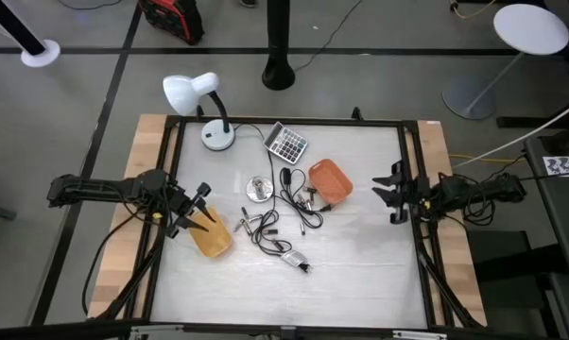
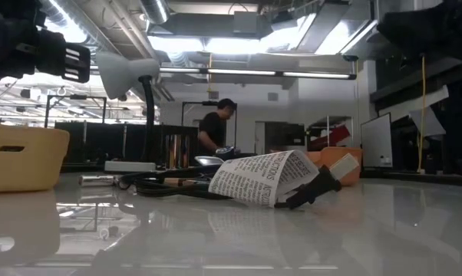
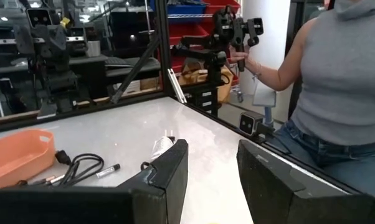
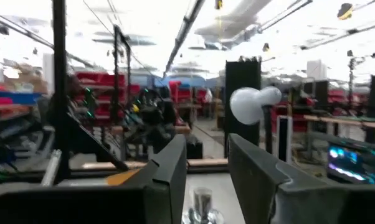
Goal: Sort batteries
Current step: Put the brown battery into the orange bin
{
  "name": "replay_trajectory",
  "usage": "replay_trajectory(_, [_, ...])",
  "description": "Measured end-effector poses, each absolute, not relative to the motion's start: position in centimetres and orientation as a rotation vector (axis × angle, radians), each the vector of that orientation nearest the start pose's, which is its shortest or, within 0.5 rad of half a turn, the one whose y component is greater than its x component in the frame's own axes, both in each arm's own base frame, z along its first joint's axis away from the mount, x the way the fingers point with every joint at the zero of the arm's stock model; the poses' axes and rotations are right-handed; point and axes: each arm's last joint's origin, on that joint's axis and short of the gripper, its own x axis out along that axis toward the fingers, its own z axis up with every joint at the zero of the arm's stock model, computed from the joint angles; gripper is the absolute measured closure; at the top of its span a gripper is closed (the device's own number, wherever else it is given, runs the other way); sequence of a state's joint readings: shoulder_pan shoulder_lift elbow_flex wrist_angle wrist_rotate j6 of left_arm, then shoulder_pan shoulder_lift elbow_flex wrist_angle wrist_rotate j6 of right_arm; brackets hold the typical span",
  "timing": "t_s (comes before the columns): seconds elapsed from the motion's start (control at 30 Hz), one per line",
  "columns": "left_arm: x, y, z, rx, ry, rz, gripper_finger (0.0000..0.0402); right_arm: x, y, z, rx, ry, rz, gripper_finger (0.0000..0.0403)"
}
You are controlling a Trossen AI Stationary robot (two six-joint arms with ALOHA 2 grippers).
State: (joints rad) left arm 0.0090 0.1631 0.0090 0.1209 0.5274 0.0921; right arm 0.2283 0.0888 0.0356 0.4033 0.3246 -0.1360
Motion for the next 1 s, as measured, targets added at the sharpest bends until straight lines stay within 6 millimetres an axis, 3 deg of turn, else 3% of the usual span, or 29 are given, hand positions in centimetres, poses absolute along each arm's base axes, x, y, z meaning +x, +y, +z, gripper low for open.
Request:
replay_trajectory(0.23, [10.4, -1.4, 16.5, 0.132, -0.008, -0.520, 0.0272, 11.4, 1.7, 24.6, -0.116, -0.246, -0.127, 0.0288])
replay_trajectory(0.5, [10.3, -1.4, 17.8, 0.182, -0.141, -0.509, 0.0272, 17.8, 2.3, 28.4, -0.276, 0.094, -0.248, 0.0288])
replay_trajectory(0.67, [10.2, -1.4, 18.6, 0.240, -0.238, -0.497, 0.0272, 23.0, 1.0, 28.5, -0.321, 0.347, -0.206, 0.0288])
replay_trajectory(0.83, [10.2, -1.4, 18.7, 0.272, -0.257, -0.492, 0.0272, 27.9, -1.2, 26.8, -0.245, 0.548, -0.080, 0.0288])
replay_trajectory(1.0, [10.2, -1.4, 18.7, 0.287, -0.260, -0.491, 0.0272, 31.0, -3.2, 24.7, -0.198, 0.712, -0.051, 0.0288])
